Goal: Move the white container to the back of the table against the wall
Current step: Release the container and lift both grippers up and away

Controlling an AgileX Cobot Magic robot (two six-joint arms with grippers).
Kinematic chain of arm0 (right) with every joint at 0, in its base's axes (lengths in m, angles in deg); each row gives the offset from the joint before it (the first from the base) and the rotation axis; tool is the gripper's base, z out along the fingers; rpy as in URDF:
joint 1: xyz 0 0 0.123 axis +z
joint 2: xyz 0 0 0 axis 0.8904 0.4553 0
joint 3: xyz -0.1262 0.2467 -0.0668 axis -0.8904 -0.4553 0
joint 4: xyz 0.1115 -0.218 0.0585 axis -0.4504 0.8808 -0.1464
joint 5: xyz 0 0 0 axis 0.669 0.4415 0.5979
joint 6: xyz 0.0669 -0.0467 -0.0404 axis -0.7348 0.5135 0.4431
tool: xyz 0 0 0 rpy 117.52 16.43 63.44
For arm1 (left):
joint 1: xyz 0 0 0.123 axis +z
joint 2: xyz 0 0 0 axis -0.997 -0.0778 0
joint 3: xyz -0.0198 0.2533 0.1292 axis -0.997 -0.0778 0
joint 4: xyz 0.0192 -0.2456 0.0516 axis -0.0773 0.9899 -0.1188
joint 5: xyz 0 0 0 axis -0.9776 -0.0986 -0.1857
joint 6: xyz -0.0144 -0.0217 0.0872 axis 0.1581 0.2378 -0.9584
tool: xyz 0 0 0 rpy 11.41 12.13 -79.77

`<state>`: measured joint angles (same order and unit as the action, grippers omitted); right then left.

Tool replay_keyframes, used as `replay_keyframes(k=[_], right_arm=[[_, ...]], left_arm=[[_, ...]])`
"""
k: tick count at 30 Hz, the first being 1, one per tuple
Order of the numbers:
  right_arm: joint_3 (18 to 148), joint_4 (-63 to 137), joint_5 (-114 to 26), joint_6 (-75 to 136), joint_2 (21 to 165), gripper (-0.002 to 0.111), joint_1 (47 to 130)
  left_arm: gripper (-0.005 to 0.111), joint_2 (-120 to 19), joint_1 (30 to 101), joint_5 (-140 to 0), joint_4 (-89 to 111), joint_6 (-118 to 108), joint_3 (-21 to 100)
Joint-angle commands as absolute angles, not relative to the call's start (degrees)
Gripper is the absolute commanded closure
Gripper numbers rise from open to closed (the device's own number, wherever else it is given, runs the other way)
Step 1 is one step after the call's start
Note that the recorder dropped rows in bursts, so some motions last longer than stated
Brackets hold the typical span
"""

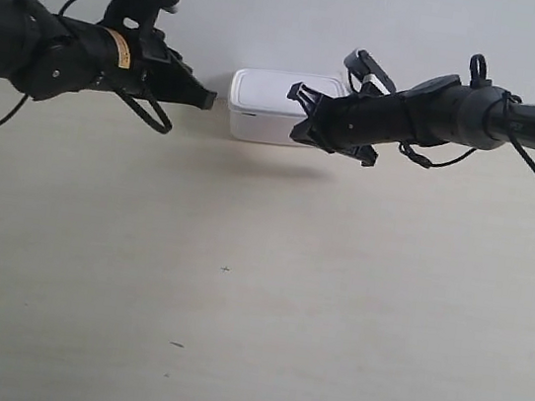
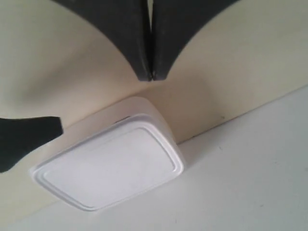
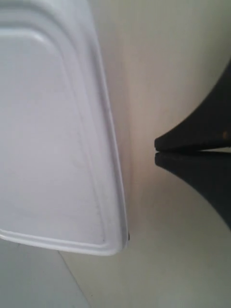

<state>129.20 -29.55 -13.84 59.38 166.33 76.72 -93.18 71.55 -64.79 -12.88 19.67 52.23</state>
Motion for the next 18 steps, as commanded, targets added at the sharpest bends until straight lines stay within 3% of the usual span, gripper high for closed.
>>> replay_keyframes(k=[1, 8, 18], right_arm=[[129.4, -24.4, -11.2, 56.1, 164.0, 0.108, 76.9], [122.3, -18.1, -12.7, 52.1, 154.2, 0.108, 76.9], [102.0, -11.7, -25.0, 49.6, 132.4, 0.108, 76.9]], left_arm=[[0.107, -83.4, 67.6, -68.8, -11.9, 22.0, 45.2], [0.107, -69.0, 62.6, -79.8, -11.9, 23.1, 39.2], [0.107, -51.2, 62.6, -94.0, -11.7, 27.8, 34.8]])
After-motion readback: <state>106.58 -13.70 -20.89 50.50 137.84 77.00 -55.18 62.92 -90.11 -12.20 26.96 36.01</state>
